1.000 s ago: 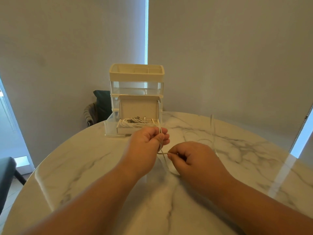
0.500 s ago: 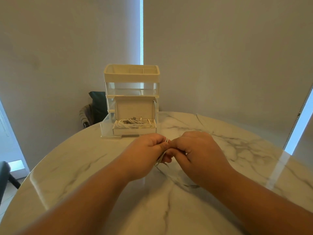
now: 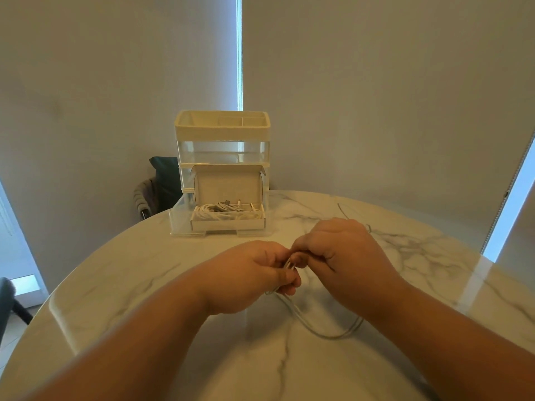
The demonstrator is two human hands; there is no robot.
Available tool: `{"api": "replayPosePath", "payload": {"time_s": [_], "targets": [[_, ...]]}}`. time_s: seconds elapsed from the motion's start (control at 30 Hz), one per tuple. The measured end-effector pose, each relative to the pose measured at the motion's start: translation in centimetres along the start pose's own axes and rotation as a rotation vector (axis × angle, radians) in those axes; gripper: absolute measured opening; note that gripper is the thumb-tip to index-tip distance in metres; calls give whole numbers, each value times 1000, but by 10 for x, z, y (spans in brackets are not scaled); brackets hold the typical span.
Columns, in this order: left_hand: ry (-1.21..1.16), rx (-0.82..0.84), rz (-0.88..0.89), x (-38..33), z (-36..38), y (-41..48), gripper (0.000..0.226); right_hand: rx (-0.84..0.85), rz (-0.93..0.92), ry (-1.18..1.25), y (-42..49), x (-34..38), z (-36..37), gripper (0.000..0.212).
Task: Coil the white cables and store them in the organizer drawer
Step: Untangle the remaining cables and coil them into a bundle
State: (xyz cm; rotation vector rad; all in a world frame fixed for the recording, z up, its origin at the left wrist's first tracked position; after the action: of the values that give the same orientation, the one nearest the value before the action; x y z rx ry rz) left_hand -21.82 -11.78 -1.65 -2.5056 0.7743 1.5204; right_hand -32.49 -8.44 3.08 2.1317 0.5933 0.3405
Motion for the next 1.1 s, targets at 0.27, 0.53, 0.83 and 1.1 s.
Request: {"api": "replayPosePath", "payload": {"time_s": [0.27,0.53,0.83,1.1], "targets": [[-82,-41,-14,1,-1,0,21,46,126,130,-6,-26,6,29],[-146,-73,-19,0,-2,0,24,22,251,210,-12,-48,9,31],[-606,-241,-71,-7,-29,2,35,50,458,297,-22,-63,22,32],[-1036,-285,-167,3,-36,8,34,-109,427,301,-20,-56,15,10]]}}
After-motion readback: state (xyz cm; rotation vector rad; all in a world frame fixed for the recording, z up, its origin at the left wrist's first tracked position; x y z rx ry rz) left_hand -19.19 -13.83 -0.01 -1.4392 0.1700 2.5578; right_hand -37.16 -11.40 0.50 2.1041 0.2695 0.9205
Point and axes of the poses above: each hand's wrist, its own y-axis towards the middle knuckle, its own z-axis out of the palm, x = y × z, the point moved 8 cm from there along y, towards the middle knuckle, and after that the axes turned 14 degrees about -x, right-handed, at the moved point
